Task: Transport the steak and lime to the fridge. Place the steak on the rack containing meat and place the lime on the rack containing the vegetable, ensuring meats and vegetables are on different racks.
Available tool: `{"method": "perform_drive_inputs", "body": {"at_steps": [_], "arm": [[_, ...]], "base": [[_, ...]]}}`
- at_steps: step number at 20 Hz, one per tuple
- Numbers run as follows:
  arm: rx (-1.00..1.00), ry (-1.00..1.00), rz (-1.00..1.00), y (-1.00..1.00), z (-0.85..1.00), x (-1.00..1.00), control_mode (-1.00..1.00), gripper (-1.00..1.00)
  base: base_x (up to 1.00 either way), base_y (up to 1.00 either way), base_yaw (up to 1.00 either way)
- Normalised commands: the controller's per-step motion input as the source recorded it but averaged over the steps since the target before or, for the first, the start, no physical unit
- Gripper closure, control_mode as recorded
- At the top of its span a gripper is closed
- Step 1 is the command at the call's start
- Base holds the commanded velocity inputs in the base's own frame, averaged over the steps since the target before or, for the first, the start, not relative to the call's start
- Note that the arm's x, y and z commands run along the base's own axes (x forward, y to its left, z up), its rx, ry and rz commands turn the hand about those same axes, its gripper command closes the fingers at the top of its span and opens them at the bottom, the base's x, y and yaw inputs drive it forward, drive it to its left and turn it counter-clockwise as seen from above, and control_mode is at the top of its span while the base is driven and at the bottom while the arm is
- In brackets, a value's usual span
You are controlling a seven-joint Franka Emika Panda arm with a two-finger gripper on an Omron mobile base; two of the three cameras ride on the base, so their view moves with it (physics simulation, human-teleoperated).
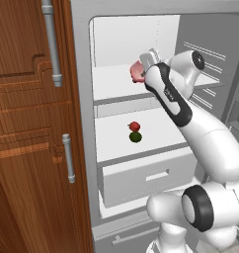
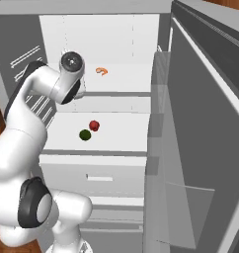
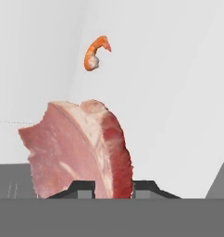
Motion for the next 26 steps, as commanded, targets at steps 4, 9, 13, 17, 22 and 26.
{"method": "perform_drive_inputs", "body": {"at_steps": [4,9,13,17,22,26], "arm": [[0.0,0.1,0.0,0.0,-0.09,0.01,-1.0,1.0],[0.0,0.07,0.0,0.0,-0.14,-0.02,-1.0,1.0],[0.0,-0.02,0.0,0.0,0.04,-0.16,-1.0,1.0],[0.0,-0.1,0.0,0.0,0.13,-0.07,-1.0,1.0],[0.0,-0.08,0.0,0.08,0.0,-0.01,-1.0,1.0],[0.0,-0.1,0.0,0.15,0.0,0.18,-1.0,1.0]], "base": [[0.0,0.0,0.0],[0.0,0.0,0.0],[0.0,0.0,0.0],[0.0,0.0,0.0],[0.0,0.0,0.0],[0.0,0.0,0.0]]}}
